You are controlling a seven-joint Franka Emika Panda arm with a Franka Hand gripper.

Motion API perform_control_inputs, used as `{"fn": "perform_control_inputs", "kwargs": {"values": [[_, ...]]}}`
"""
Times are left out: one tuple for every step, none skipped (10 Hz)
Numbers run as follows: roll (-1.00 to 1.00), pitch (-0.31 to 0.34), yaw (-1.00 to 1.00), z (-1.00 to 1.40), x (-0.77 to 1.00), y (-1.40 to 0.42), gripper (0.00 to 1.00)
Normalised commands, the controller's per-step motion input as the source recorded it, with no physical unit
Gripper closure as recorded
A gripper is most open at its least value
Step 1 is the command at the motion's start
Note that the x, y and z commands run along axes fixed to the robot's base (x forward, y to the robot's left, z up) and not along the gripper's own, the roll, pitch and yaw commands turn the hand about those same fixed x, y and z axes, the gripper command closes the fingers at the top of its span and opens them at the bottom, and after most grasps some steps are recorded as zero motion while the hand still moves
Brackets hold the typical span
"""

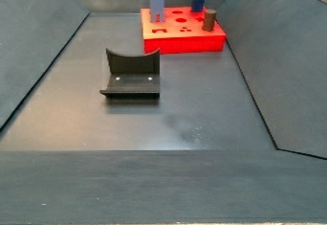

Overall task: Pick up the star object. Move up. Move to above the board. Insert the star object.
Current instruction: Insert the star object.

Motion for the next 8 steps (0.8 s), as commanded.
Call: {"fn": "perform_control_inputs", "kwargs": {"values": [[0.0,0.0,0.57,-0.54,-0.33,-0.07,1.0],[0.0,0.0,0.65,-0.45,-0.23,-0.01,1.0],[0.0,0.0,0.39,-0.12,-0.09,-0.01,1.0],[0.0,0.0,0.11,-0.04,0.0,0.0,1.0],[0.0,0.0,0.39,-0.25,-0.12,0.0,1.0],[0.0,0.0,0.63,-0.38,-0.21,-0.04,1.0],[0.0,0.0,0.67,-0.34,-0.19,-0.02,1.0],[-0.01,0.0,0.56,-0.2,-0.11,0.0,1.0]]}}
